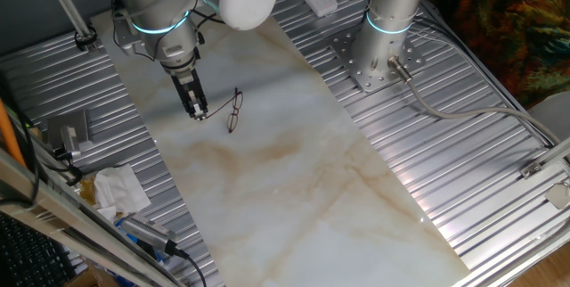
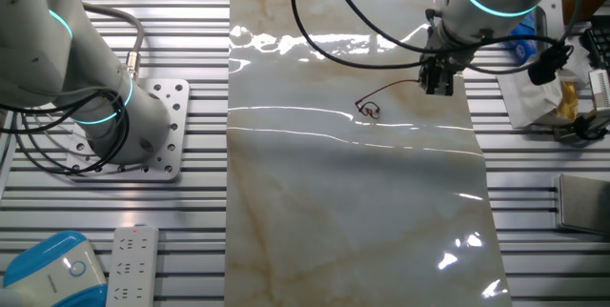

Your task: Unfold the leg of the glasses (with one hand)

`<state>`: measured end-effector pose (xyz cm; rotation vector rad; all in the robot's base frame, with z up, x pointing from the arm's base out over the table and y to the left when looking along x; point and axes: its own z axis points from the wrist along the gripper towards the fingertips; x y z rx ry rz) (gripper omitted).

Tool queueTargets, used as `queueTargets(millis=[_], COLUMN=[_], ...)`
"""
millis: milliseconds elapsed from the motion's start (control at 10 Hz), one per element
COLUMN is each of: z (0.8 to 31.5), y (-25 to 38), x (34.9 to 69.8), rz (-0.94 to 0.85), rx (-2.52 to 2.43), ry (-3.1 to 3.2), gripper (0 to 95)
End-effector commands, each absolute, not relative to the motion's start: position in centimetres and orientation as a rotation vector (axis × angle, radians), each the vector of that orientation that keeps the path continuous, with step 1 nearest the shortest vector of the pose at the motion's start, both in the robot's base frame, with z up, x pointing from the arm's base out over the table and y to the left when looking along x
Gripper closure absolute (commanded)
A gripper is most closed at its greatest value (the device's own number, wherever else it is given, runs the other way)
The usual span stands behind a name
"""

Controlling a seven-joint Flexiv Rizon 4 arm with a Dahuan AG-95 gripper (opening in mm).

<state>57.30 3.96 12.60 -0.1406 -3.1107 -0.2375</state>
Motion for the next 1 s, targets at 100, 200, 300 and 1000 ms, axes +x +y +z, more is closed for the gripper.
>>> queueTargets(millis=[100,200,300,1000], z=[12.65,12.66,12.67,12.72], y=[4.0,4.02,4.03,4.03], x=[57.32,57.3,57.29,57.24], rz=[-0.258,-0.266,-0.269,-0.285], rx=[-0.14,-0.135,-0.132,-0.101], ry=[-3.105,-3.105,-3.105,-3.11], gripper=[95.0,95.0,95.0,76.0])
